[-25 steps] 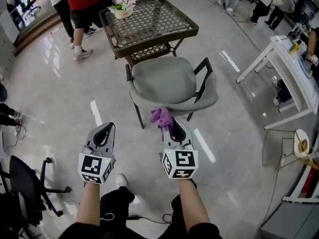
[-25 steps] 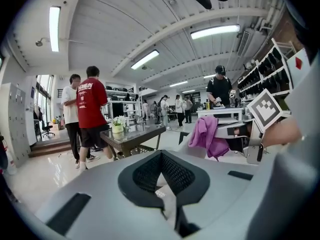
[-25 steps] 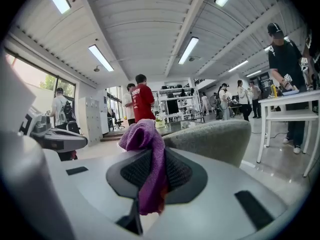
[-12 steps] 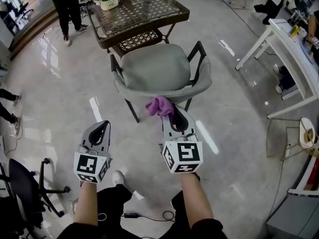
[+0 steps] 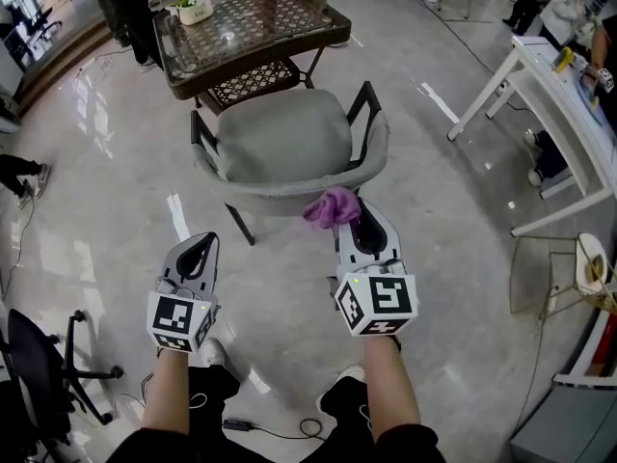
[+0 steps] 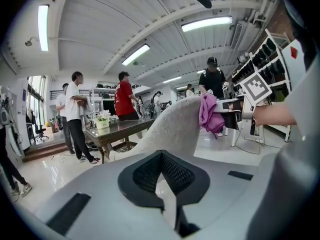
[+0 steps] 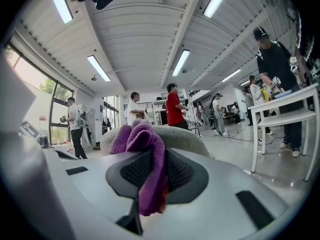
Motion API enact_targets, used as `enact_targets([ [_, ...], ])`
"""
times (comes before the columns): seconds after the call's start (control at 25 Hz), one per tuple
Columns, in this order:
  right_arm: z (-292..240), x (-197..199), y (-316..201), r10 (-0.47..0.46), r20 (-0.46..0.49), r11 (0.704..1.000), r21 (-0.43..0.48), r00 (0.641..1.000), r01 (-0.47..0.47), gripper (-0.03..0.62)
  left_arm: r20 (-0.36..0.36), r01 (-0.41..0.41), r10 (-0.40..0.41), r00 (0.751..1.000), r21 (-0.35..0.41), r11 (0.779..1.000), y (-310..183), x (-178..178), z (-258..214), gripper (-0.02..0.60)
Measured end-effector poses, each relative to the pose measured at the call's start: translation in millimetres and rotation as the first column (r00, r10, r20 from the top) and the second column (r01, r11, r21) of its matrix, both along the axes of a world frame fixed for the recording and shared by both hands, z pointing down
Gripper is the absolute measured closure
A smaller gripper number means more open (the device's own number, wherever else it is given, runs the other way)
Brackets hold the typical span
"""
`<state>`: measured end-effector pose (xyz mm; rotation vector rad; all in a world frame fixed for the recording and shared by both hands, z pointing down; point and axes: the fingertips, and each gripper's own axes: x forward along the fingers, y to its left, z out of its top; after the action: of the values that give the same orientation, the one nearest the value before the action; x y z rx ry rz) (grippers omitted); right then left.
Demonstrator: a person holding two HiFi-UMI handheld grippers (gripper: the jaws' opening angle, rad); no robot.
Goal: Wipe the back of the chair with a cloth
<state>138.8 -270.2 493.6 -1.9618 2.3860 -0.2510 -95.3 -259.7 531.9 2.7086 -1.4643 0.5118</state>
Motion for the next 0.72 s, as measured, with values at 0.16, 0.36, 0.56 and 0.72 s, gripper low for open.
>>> enact_targets([
  [0.16,7,24,-8,0.019,0.010,0.999,0.035,1.000,-0.019,0.514,-0.009,0.009,-0.009,1.000,0.045,0.999,-15,8,11,0.572],
  [0.36,22,51,-17,0.054,0.008,0.997,0.062,0.999,-0.054,0.514,-0.043,0.027,-0.024,0.999,0.062,0.998,-26,19,26,0.572],
  [0.56,34,71,-25,0.082,0.009,0.994,0.070,0.997,-0.083,0.514,-0.053,0.035,-0.030,0.998,0.086,0.996,-30,25,42,0.572],
  [0.72,41,66,-8,0.068,-0.021,0.993,0.096,0.997,-0.065,0.514,-0.057,0.044,-0.038,0.998,0.113,0.993,-32,19,54,0.572],
])
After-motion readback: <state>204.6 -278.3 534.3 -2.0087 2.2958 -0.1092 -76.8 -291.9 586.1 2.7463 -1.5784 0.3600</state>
